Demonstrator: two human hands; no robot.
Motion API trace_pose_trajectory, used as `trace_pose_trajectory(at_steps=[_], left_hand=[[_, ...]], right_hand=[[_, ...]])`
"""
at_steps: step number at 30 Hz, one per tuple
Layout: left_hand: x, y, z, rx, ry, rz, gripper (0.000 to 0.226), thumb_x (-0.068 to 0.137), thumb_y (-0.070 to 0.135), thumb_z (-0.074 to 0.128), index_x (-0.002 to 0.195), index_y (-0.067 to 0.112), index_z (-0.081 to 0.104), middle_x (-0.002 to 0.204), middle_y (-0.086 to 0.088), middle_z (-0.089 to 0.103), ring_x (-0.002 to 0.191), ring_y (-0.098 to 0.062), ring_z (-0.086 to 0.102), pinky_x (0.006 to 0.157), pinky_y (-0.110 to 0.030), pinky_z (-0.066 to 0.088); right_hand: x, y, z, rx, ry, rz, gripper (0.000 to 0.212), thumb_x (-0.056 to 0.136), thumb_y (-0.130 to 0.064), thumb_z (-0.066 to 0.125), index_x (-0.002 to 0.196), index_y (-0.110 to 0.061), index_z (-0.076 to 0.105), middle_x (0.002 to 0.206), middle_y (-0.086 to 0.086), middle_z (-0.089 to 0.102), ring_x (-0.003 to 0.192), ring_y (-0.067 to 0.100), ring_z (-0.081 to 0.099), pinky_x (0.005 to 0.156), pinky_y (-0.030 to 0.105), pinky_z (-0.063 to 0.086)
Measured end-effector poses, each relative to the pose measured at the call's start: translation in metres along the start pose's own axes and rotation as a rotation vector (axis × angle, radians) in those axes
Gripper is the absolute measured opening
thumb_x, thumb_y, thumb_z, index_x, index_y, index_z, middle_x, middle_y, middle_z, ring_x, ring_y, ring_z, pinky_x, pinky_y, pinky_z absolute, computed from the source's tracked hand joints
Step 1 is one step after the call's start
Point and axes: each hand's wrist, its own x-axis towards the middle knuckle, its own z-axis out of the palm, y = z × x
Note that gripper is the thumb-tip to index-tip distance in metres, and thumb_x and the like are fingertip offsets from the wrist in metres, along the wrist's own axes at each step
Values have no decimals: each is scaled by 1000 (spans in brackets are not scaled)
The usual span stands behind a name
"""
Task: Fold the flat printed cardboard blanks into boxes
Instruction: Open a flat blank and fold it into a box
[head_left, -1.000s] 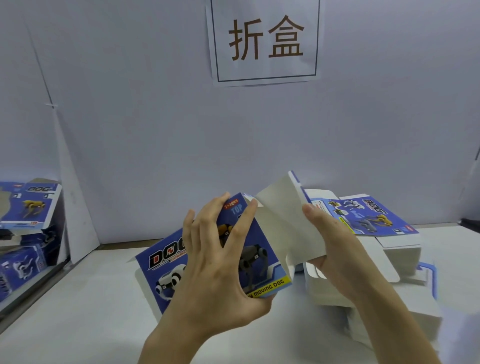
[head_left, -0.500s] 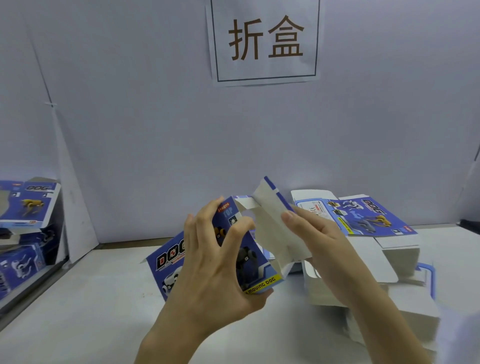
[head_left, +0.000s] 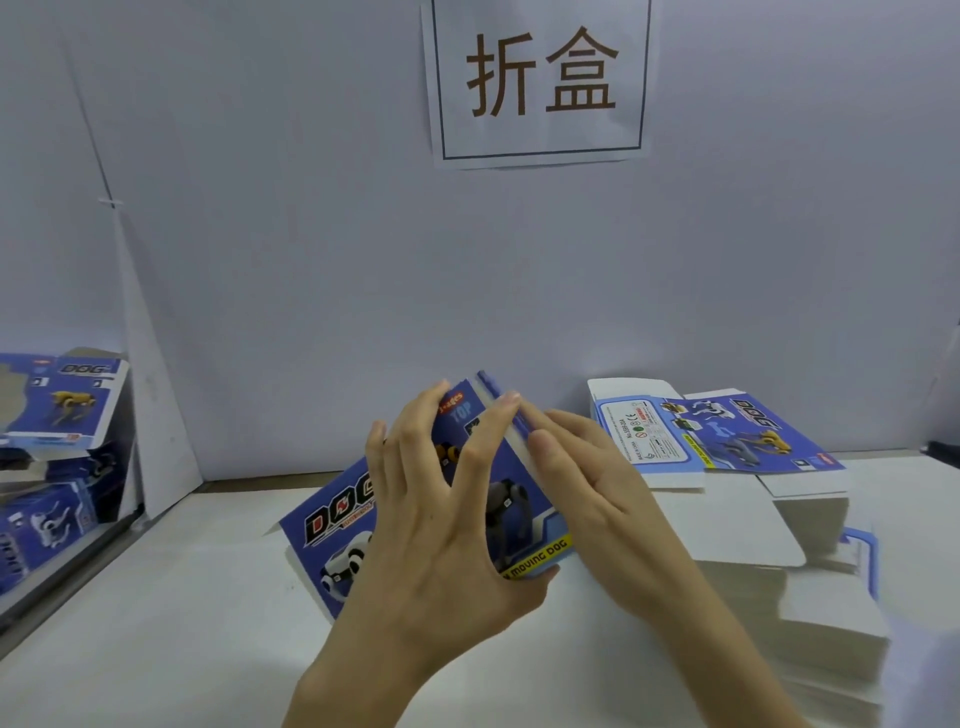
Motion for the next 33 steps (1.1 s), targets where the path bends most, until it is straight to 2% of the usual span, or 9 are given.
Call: trace_pose_trajectory(at_steps=[6, 9, 12, 14, 18, 23, 28, 30, 33], left_hand=[[-1, -7, -4, 20, -17, 1, 104, 51, 59, 72, 141, 27, 30, 142, -12, 23, 122, -34, 43, 86, -52, 53], [0, -15, -9, 24, -4, -52, 103, 51, 67, 70, 140, 28, 35, 139, -11, 26, 122, -27, 37, 93, -43, 44], [1, -16, -11, -56, 29, -154, 102, 51, 72, 62, 138, 33, 28, 139, -9, 23, 123, -23, 31, 94, -44, 46], [3, -12, -11, -122, 40, -216, 101, 50, 73, 59, 137, 35, 23, 139, -3, 20, 126, -19, 27, 93, -43, 49], [1, -8, -12, -137, 66, -261, 101, 47, 72, 58, 134, 35, 23, 139, -5, 21, 126, -19, 27, 95, -34, 42], [1, -6, -10, -109, 78, -263, 96, 47, 69, 59, 128, 31, 24, 137, -15, 26, 125, -18, 26, 95, -34, 44], [5, -10, -25, -357, 41, -198, 81, 61, 77, 59, 131, 49, 31, 118, 16, 31, 112, 8, 40, 79, 0, 39], [8, -16, -39, -491, 66, -176, 65, 69, 78, 56, 127, 51, 43, 112, 22, 41, 108, 6, 51, 78, -2, 43], [9, -17, -50, -791, 62, -201, 43, 68, 68, 67, 104, 46, 61, 117, 14, 51, 114, -13, 58, 87, -23, 51]], right_hand=[[-6, -9, 4, -120, -132, -48, 35, 87, -54, 39, 113, -76, 42, 129, -35, 25, 125, -16, 32, 88, 11, 49], [-6, -12, -4, 77, -133, -100, 40, 85, -44, 52, 123, -56, 54, 133, -24, 42, 123, -8, 46, 85, 13, 49], [-5, -11, -13, 29, -104, -223, 39, 82, -41, 60, 120, -34, 63, 129, -9, 58, 127, 15, 51, 92, 28, 51], [-5, -9, -13, -57, -96, -291, 34, 83, -37, 63, 117, -32, 65, 126, -11, 61, 128, 15, 50, 91, 25, 52], [-5, -4, -1, -57, -5, -357, 28, 84, -32, 65, 112, -29, 66, 126, -12, 63, 131, 15, 49, 96, 40, 52], [-3, 1, 2, -207, 44, -483, 32, 84, -28, 73, 115, -23, 65, 125, -9, 64, 127, 11, 52, 95, 19, 49], [-2, -6, -14, -132, 157, -486, 19, 87, -23, 69, 105, -20, 71, 108, -2, 71, 104, 7, 64, 86, 19, 49], [-3, -13, -29, 53, 186, -417, 18, 84, -31, 67, 100, -26, 74, 91, 12, 69, 75, 1, 60, 71, 19, 48], [-5, -17, -31, 313, 150, -313, 30, 78, -50, 72, 98, -27, 71, 95, 23, 66, 81, 22, 61, 75, 47, 51]])
